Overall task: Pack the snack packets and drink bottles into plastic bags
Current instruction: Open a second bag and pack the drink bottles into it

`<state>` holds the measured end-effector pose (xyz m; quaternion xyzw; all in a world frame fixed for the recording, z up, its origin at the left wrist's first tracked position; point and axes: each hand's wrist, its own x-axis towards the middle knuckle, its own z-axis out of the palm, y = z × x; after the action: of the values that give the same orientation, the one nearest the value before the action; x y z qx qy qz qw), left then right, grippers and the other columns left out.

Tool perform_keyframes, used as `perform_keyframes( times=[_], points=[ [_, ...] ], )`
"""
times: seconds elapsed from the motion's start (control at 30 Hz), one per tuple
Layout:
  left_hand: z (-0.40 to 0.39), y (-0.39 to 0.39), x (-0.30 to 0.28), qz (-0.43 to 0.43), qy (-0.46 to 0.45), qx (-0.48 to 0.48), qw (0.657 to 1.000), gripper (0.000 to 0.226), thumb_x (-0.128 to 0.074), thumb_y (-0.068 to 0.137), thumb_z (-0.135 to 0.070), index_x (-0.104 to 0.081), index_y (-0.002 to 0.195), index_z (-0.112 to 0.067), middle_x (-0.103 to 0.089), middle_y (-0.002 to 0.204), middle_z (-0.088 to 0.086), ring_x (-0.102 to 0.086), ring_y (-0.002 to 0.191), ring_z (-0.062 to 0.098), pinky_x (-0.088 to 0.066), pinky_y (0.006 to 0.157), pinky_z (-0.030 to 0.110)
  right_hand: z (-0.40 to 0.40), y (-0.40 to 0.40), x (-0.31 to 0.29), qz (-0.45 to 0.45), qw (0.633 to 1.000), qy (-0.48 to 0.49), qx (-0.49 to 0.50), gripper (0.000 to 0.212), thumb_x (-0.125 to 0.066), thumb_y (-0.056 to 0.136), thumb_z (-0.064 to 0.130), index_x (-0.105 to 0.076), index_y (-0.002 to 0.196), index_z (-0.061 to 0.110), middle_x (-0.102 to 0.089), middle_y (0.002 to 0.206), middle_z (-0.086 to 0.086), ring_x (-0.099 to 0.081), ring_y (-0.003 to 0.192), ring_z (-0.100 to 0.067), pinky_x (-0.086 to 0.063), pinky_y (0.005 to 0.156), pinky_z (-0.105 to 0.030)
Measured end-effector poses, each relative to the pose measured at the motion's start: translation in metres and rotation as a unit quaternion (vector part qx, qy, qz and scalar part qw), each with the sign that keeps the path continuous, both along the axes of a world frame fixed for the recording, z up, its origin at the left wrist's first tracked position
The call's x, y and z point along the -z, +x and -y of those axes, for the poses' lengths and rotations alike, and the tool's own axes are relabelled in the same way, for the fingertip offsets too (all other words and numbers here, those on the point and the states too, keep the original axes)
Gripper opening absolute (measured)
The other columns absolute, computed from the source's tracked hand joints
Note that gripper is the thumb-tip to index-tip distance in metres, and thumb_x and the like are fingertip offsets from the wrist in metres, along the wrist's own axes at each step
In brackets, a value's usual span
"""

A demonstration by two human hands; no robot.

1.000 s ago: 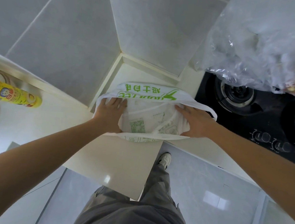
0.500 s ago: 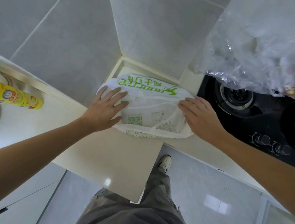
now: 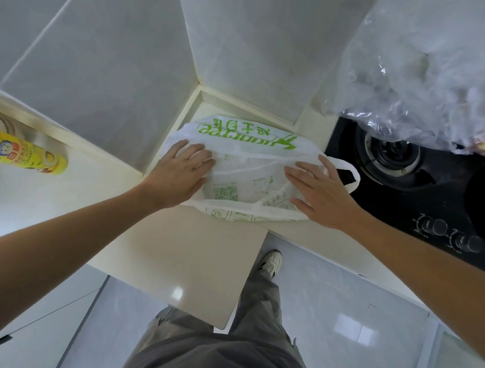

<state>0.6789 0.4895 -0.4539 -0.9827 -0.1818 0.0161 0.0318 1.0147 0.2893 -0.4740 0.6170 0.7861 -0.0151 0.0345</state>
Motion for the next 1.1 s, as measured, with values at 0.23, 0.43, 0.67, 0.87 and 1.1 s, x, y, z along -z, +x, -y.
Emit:
perform_keyframes(
  times=[0.23, 0.43, 0.67, 0.87, 1.1],
  points=[
    [-0.007, 0.006, 0.008, -0.065, -0.049, -0.096, 0.992, 0.095, -0.07, 0.075, -0.071, -0.046, 0.148, -0.016, -0.042, 0.151, 0.018, -0.033, 0.146, 0.035, -0.019, 0.124, 0.055, -0.009, 0.014, -0.003, -0.039, 0.989, -0.094, 0.11, 0.11, -0.049, 0.082, 0.083, -0.018, 0.165, 0.018, -0.024, 0.167, -0.014, -0.025, 0.153, -0.035, -0.02, 0.124, -0.06],
    [-0.014, 0.01, 0.016, -0.102, -0.075, -0.109, 0.986, 0.131, -0.075, 0.052, -0.084, -0.033, 0.156, -0.016, -0.034, 0.154, 0.02, -0.026, 0.147, 0.037, -0.017, 0.125, 0.051, -0.006, 0.029, 0.007, -0.093, 0.975, -0.163, 0.121, 0.137, -0.073, 0.066, 0.077, 0.002, 0.165, 0.021, -0.015, 0.168, -0.013, -0.018, 0.155, -0.035, -0.024, 0.125, -0.053],
    [-0.013, 0.016, 0.023, -0.177, -0.094, -0.124, 0.972, 0.135, -0.057, 0.057, -0.095, -0.013, 0.162, -0.022, -0.012, 0.167, 0.015, -0.006, 0.156, 0.033, -0.007, 0.127, 0.05, -0.016, 0.027, 0.017, -0.032, 0.973, -0.19, 0.128, 0.141, -0.071, 0.063, 0.084, 0.002, 0.165, 0.021, -0.01, 0.17, -0.016, -0.011, 0.157, -0.037, -0.013, 0.128, -0.053],
    [-0.017, 0.026, 0.027, -0.177, -0.06, -0.139, 0.973, 0.146, -0.059, 0.052, -0.097, -0.002, 0.162, -0.018, -0.013, 0.164, 0.016, -0.006, 0.155, 0.034, -0.006, 0.126, 0.053, -0.026, 0.027, 0.017, -0.016, 0.967, -0.208, 0.144, 0.147, -0.068, 0.06, 0.088, 0.016, 0.163, 0.024, 0.003, 0.172, -0.015, -0.003, 0.158, -0.036, -0.008, 0.129, -0.053],
    [-0.019, 0.02, 0.007, -0.128, -0.095, -0.112, 0.981, 0.109, -0.072, 0.065, -0.08, -0.037, 0.153, -0.026, -0.024, 0.165, 0.009, -0.011, 0.155, 0.036, -0.008, 0.126, 0.055, -0.025, 0.026, 0.004, -0.051, 0.971, -0.174, 0.156, 0.132, -0.077, 0.066, 0.074, -0.005, 0.166, 0.025, -0.013, 0.171, -0.009, -0.012, 0.158, -0.03, -0.002, 0.129, -0.052]
  ],
)
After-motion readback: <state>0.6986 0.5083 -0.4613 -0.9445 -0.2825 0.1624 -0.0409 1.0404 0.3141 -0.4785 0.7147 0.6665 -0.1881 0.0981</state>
